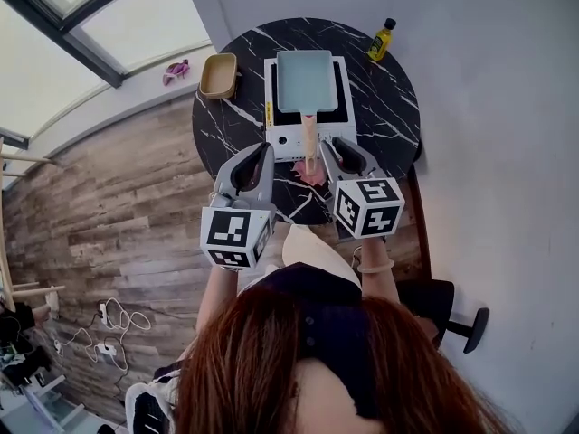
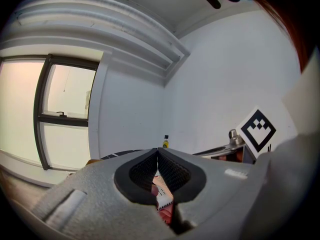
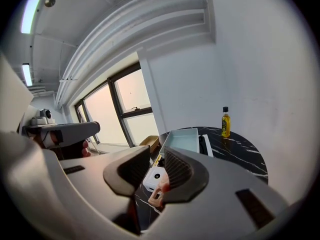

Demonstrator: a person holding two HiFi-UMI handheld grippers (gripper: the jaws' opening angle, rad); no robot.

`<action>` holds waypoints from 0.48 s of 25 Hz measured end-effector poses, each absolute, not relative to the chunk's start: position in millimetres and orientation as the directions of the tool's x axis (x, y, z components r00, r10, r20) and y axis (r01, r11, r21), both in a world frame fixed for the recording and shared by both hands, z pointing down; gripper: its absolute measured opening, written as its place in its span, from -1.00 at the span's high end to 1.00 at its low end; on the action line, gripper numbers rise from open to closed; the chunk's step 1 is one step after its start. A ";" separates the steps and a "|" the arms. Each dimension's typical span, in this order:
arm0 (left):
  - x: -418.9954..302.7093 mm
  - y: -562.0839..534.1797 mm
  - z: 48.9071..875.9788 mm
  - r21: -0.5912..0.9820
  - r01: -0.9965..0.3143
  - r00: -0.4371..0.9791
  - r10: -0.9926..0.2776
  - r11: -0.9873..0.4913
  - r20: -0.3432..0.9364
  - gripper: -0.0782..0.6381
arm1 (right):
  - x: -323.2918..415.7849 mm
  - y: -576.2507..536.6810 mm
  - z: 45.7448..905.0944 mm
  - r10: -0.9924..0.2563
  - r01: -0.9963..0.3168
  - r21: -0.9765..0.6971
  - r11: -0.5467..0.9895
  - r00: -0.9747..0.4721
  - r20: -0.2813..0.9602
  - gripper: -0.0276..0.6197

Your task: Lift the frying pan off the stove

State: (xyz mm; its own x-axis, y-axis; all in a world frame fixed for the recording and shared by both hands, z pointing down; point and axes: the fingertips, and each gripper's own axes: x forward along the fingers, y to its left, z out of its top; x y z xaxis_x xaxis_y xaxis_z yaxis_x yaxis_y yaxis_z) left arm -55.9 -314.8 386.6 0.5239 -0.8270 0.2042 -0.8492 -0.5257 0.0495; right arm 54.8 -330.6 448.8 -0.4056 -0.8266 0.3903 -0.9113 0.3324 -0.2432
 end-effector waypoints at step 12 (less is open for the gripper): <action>-49.1 -341.2 395.4 0.053 -0.857 0.510 -0.830 -0.512 0.224 0.75 | 56.5 -356.5 482.9 -0.775 -0.897 -0.284 0.339 -0.438 0.455 0.52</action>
